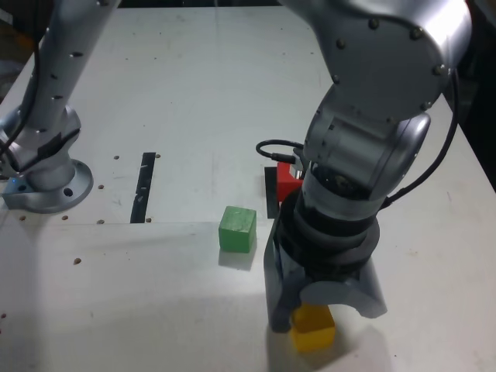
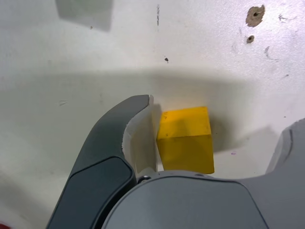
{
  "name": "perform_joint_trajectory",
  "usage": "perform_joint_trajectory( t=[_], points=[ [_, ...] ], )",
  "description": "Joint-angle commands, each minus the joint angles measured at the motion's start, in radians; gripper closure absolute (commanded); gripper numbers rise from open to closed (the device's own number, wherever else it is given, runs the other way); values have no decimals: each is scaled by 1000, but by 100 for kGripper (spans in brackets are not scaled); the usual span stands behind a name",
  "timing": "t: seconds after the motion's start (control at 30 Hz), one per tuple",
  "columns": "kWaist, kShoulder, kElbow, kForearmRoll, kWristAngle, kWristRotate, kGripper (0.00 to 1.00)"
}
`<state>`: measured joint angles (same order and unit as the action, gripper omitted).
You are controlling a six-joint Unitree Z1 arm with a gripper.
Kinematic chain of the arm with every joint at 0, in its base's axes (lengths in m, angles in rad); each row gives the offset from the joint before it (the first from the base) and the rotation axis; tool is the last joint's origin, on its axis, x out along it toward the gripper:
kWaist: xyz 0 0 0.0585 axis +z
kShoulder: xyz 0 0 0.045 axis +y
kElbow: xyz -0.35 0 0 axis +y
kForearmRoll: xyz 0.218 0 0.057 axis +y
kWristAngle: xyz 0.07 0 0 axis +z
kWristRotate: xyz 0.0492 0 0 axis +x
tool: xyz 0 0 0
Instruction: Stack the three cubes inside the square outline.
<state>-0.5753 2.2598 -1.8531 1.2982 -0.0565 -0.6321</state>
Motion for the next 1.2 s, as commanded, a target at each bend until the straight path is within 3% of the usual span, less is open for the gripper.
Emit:
perform_joint_trajectory(
  t=[0.0, 0.43, 0.83, 1.0, 1.17],
  points=[
    [3, 14, 3, -1, -10, 0, 17],
    [6, 21, 9, -17, -28, -11, 53],
    [9, 36, -32, 11, -29, 14, 71],
    [12, 42, -115, 107, 2, 39, 72],
    [13, 0, -164, 190, 71, 59, 78]
  ],
)
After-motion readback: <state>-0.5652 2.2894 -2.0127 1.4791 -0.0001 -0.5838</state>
